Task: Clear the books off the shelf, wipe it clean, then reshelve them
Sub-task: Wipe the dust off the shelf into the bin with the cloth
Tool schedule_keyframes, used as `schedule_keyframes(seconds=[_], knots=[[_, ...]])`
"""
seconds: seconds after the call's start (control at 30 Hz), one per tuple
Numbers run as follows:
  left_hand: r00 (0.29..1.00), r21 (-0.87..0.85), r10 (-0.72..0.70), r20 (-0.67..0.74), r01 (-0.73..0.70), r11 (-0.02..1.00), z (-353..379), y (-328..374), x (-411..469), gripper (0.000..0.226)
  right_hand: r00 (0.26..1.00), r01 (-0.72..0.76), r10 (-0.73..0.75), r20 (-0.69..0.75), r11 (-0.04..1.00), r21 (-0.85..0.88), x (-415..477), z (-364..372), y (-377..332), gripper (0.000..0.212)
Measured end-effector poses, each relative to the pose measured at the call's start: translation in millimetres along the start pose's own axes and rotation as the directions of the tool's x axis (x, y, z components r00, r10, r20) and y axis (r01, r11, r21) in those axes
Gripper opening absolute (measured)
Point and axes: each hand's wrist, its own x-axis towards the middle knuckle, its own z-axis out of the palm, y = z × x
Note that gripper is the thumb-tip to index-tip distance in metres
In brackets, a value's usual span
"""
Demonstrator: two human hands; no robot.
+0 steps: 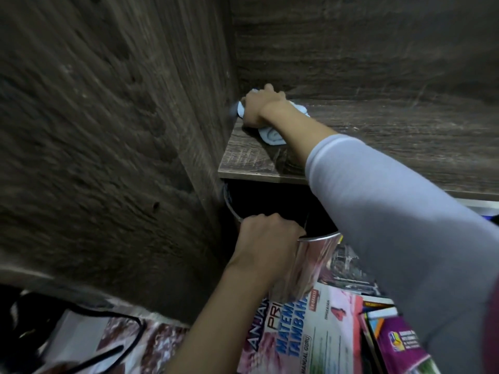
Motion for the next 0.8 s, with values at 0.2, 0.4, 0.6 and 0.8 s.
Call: schedule_keyframes(seconds=[0.2,0.4,0.6,0.8], knots=[[0.999,-0.056,-0.03,-0.017,0.029,0.998,-1.2,0.0,0.1,0.024,0.994,0.107,-0.101,-0.037,0.966,0.234,-7.8,11.2,25.1,0.044],[0.999,-0.103,-0.036,-0.033,0.033,0.994,-0.8,-0.1,-0.9,0.026,0.978,0.206,-0.205,-0.036,0.931,0.303,-34.1,18.3,37.5,0.048],[0.998,-0.099,-0.057,0.007,0.057,0.993,-4.3,1.5,-4.8,0.026,0.956,0.288,-0.284,-0.073,0.863,0.415,-91.4,16.8,47.3,0.045],[0.998,-0.088,-0.063,-0.003,0.062,0.994,-2.7,1.2,-8.5,0.025,0.953,0.265,-0.298,-0.054,0.738,0.621,-132.8,18.8,55.0,0.049]])
